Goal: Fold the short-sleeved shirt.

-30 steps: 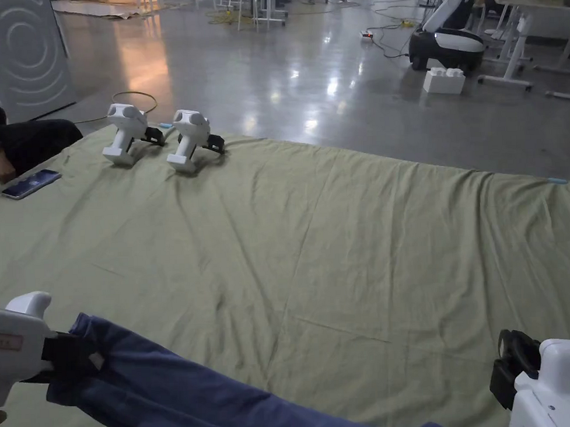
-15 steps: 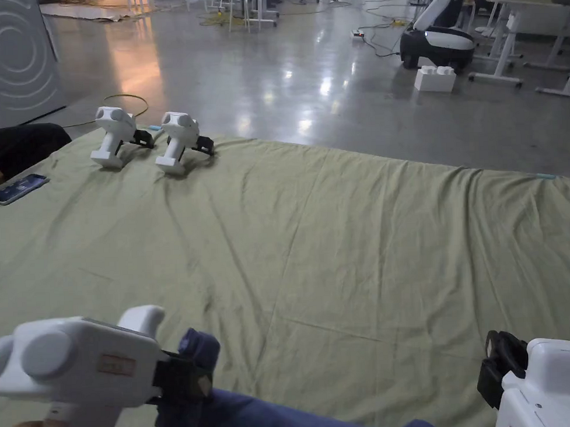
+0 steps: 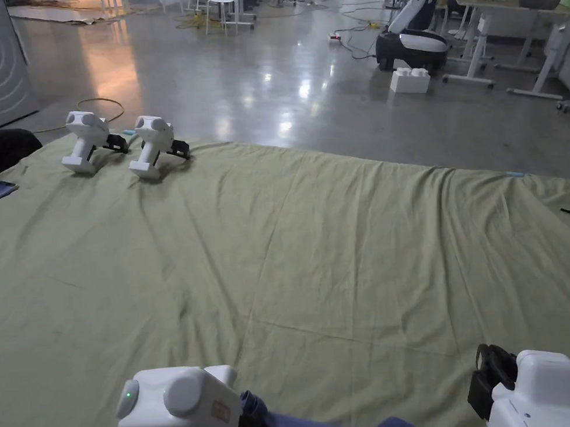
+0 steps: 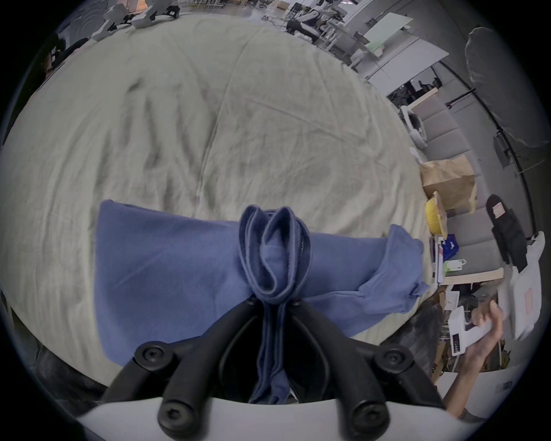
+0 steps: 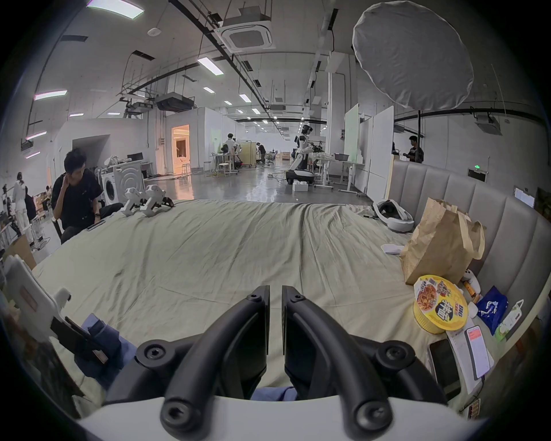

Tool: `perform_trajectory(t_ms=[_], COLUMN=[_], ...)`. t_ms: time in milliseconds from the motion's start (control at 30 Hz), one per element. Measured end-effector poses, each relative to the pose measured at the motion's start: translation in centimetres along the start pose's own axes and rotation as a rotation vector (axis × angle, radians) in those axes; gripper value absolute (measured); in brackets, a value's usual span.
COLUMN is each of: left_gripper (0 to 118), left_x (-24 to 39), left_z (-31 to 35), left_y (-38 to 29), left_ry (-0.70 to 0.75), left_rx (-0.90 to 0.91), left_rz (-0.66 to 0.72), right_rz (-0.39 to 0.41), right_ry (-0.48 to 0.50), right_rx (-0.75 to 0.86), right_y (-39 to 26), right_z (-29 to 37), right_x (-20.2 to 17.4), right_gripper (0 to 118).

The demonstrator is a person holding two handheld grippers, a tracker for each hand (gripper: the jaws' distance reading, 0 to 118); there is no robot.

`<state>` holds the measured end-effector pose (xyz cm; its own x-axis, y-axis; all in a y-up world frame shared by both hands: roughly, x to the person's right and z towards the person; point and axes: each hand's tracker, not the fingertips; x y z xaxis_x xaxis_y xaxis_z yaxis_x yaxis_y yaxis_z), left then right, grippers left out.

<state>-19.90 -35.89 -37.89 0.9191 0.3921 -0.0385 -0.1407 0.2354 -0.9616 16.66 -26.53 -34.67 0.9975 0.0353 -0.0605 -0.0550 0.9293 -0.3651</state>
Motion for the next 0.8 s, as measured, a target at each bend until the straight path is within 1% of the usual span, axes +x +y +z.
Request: perform_trajectory(t_ms=[133,167,233,267,300,367,433,533,600,633,667,700,767,800], left_gripper=[12,14,41,56,67,67,67,67,66,61,49,24,23,23], left_x=[0.2,0.3,0.0,-0.1,-0.3,-0.5,-0.6,-1.7,-2.2,-2.3,-2.3,-2.4,-2.6,-2.3], left_z=[-0.3,-0.3,0.1,0.4,0.8,2.1,3.6,5.4,6.0,5.8,5.6,5.2,3.9,3.2], left_y=[-0.1,-0.2,0.2,0.2,0.3,0.4,0.4,0.6,0.3,0.2,0.2,0.1,-0.1,-0.2], left_ry=[0.004,0.006,-0.010,-0.074,-0.125,-0.166,-0.139,-0.175,-0.148,-0.123,-0.096,-0.099,-0.085,-0.066], left_rx=[0.001,0.000,-0.012,-0.027,-0.042,-0.025,0.033,0.116,0.154,0.155,0.143,0.139,0.105,0.068], left_rz=[0.019,0.014,0.000,0.017,0.034,0.019,-0.001,0.050,0.058,0.046,0.034,0.034,0.064,0.043], right_rz=[-0.006,-0.007,-0.004,-0.003,-0.006,-0.024,-0.024,-0.030,-0.066,-0.075,-0.078,-0.079,-0.079,-0.078], right_ry=[-0.003,-0.001,0.000,0.000,0.003,0.018,0.014,0.012,0.023,0.025,0.025,0.023,0.022,0.024], right_rx=[-0.013,-0.014,-0.016,-0.017,-0.018,-0.024,-0.025,-0.027,-0.036,-0.037,-0.037,-0.038,-0.039,-0.042], right_y=[-0.1,-0.1,-0.2,-0.2,-0.2,-0.2,-0.2,-0.2,-0.1,-0.1,-0.1,-0.2,-0.3,-0.3], right_z=[0.0,-0.1,-0.1,-0.2,-0.2,-0.2,-0.2,-0.1,-0.1,0.0,0.0,0.0,0.0,0.0], right_x=[0.1,0.1,0.0,0.0,0.0,0.0,0.0,0.1,0.4,0.4,0.4,0.4,0.3,0.3], right_gripper=[11,11,11,11,11,11,11,11,11,11,11,11,11,11])
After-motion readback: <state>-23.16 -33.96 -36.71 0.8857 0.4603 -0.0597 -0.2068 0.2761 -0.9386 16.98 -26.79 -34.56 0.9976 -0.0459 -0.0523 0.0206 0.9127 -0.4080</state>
